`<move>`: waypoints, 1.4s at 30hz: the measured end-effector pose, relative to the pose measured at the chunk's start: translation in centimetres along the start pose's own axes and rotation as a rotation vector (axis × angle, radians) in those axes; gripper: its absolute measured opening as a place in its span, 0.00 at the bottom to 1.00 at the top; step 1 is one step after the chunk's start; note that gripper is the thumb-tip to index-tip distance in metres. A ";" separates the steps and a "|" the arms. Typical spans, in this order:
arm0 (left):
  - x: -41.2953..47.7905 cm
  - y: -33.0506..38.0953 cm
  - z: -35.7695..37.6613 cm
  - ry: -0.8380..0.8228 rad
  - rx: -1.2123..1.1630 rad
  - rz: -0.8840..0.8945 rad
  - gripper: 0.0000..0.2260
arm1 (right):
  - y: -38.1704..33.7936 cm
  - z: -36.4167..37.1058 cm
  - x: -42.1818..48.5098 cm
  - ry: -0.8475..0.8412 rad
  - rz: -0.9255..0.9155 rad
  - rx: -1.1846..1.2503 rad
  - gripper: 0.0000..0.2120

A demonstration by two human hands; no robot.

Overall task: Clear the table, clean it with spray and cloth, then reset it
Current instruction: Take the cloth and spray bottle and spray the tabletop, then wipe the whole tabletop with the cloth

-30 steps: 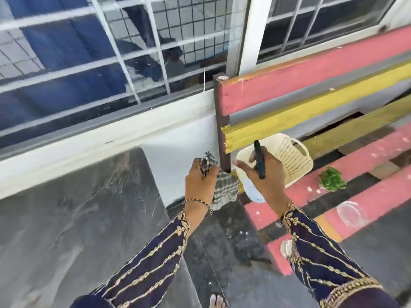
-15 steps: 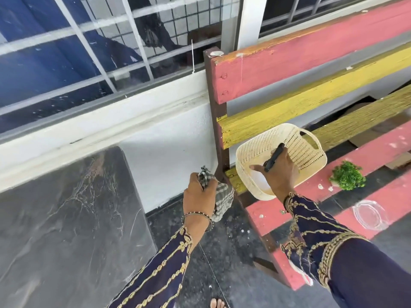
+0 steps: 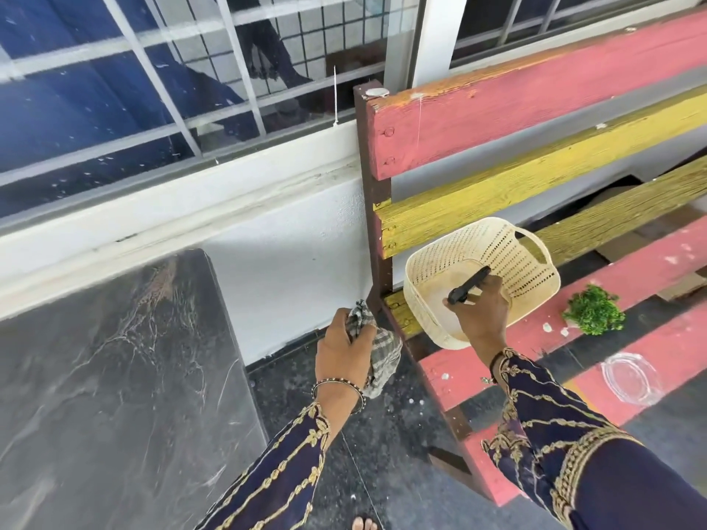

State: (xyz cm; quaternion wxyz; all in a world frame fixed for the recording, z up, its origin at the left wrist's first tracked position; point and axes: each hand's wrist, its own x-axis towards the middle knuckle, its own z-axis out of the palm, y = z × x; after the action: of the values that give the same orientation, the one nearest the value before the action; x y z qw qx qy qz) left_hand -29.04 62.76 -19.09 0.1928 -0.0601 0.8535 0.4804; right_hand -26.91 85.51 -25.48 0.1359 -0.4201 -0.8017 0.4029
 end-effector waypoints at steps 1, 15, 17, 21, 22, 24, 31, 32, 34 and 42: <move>-0.3 0.1 -0.1 -0.001 -0.001 0.006 0.18 | -0.1 -0.3 -0.3 -0.017 0.008 -0.006 0.32; -6.3 1.5 -6.2 0.046 -0.065 0.127 0.17 | -8.2 -1.5 -14.1 -0.320 -0.068 0.151 0.21; -7.7 1.2 -7.9 0.065 -0.124 0.138 0.14 | -10.2 -1.4 -17.5 -0.368 -0.121 0.229 0.20; -11.1 -0.1 -12.9 0.123 -0.179 0.140 0.11 | -13.3 -1.5 -24.2 -0.363 -0.291 0.259 0.08; -12.0 -0.5 -14.2 0.132 -0.192 0.133 0.11 | -13.9 -1.7 -25.6 -0.369 -0.303 0.271 0.07; -14.3 -1.7 -17.7 0.152 -0.231 0.128 0.11 | -15.6 -2.0 -29.3 -0.412 -0.351 0.277 0.05; -23.9 -8.5 -31.5 0.114 -0.571 0.028 0.04 | -22.3 -2.0 -45.5 -0.832 -0.453 0.354 0.12; -25.1 -9.5 -33.5 0.123 -0.620 -0.004 0.04 | -23.0 -1.6 -47.7 -0.892 -0.456 0.330 0.14; -28.0 -12.0 -37.9 0.136 -0.712 -0.077 0.09 | -24.1 -0.1 -52.2 -0.956 -0.503 0.236 0.14; -38.1 -23.2 -51.7 0.141 -0.905 -0.188 0.15 | -26.4 8.0 -68.0 -1.060 -0.654 -0.039 0.09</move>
State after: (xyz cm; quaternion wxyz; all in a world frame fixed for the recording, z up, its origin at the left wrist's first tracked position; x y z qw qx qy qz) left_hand -1.41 3.65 1.15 0.1312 -0.2478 0.5602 0.7795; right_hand -4.81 19.47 -2.31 -0.1721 0.1019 -0.8545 0.4795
